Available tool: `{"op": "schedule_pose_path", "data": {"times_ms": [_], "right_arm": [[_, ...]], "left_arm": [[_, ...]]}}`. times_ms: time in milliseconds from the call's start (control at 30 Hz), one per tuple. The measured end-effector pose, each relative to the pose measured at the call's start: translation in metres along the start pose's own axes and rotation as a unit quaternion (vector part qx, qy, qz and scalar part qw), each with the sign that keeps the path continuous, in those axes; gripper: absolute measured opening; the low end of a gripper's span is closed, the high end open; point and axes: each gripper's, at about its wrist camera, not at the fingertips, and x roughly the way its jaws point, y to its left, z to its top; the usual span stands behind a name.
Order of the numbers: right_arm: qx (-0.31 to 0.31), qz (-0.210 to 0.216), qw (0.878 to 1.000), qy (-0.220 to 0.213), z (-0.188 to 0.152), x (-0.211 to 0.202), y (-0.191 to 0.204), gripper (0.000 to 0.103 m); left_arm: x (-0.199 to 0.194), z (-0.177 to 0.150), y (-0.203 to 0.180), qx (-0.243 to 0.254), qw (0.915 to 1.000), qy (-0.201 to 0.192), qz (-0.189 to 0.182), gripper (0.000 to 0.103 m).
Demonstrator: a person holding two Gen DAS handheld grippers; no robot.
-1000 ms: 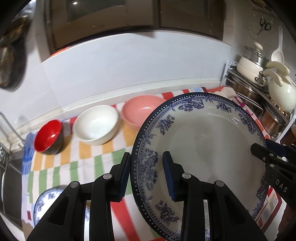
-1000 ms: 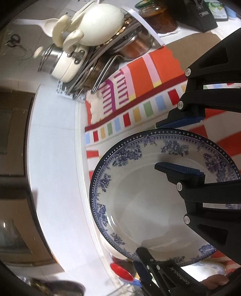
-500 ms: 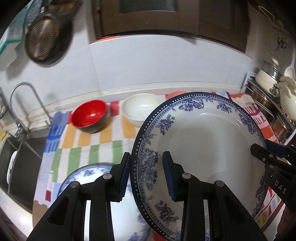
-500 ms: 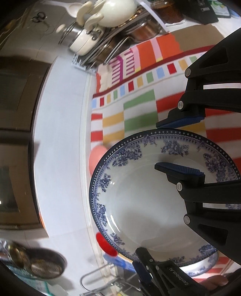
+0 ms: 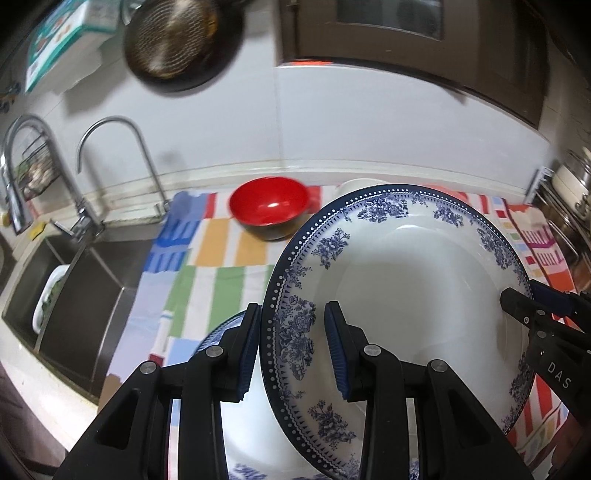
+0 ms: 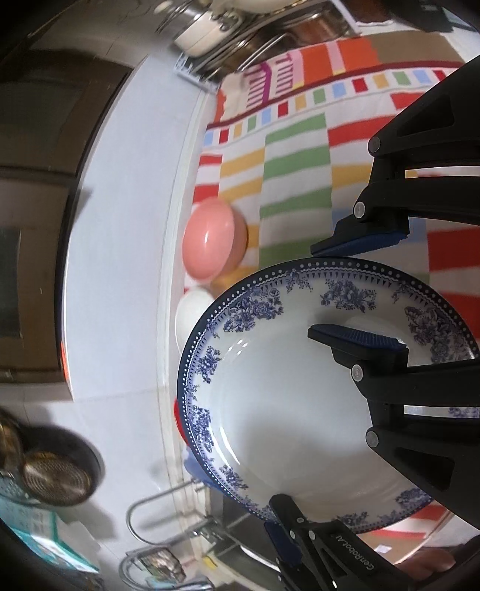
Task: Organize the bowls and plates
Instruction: 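Lift the small plate with both grippers and carry it toward the plate stack, then lower the small plate onto the stacked plates and open both grippers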
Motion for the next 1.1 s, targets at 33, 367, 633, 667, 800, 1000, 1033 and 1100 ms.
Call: {"op": "schedule_pose_path", "data": {"times_ms": [33,367,633,667,800,1000,1033,1100], "right_arm": [[-0.004,0.004,1.000,0.002,0.001,0.003,0.005,0.037],[-0.039,0.043,0.998,0.021,0.001,0.025,0.059,0.037],[-0.059,0.062,0.995,0.044,-0.006,0.041,0.088,0.037],[-0.060,0.063,0.995,0.047,-0.006,0.043,0.090,0.037],[-0.063,0.067,0.994,0.061,-0.012,0.051,0.097,0.037],[-0.064,0.068,0.992,0.082,-0.019,0.063,0.101,0.037],[-0.064,0.068,0.992,0.085,-0.021,0.065,0.102,0.037],[-0.064,0.067,0.992,0.091,-0.024,0.069,0.103,0.037]], "left_arm": [[0.001,-0.002,0.006,-0.004,1.0000,0.002,0.004,0.035],[0.009,-0.022,0.055,-0.039,0.9980,0.029,0.041,0.035],[0.019,-0.039,0.078,-0.057,0.9954,0.054,0.056,0.035],[0.021,-0.041,0.080,-0.057,0.9952,0.057,0.057,0.035],[0.028,-0.046,0.083,-0.058,0.9942,0.069,0.059,0.035],[0.040,-0.054,0.085,-0.058,0.9925,0.091,0.058,0.035],[0.042,-0.056,0.085,-0.058,0.9922,0.094,0.058,0.035],[0.046,-0.059,0.085,-0.057,0.9917,0.099,0.059,0.035]]}}
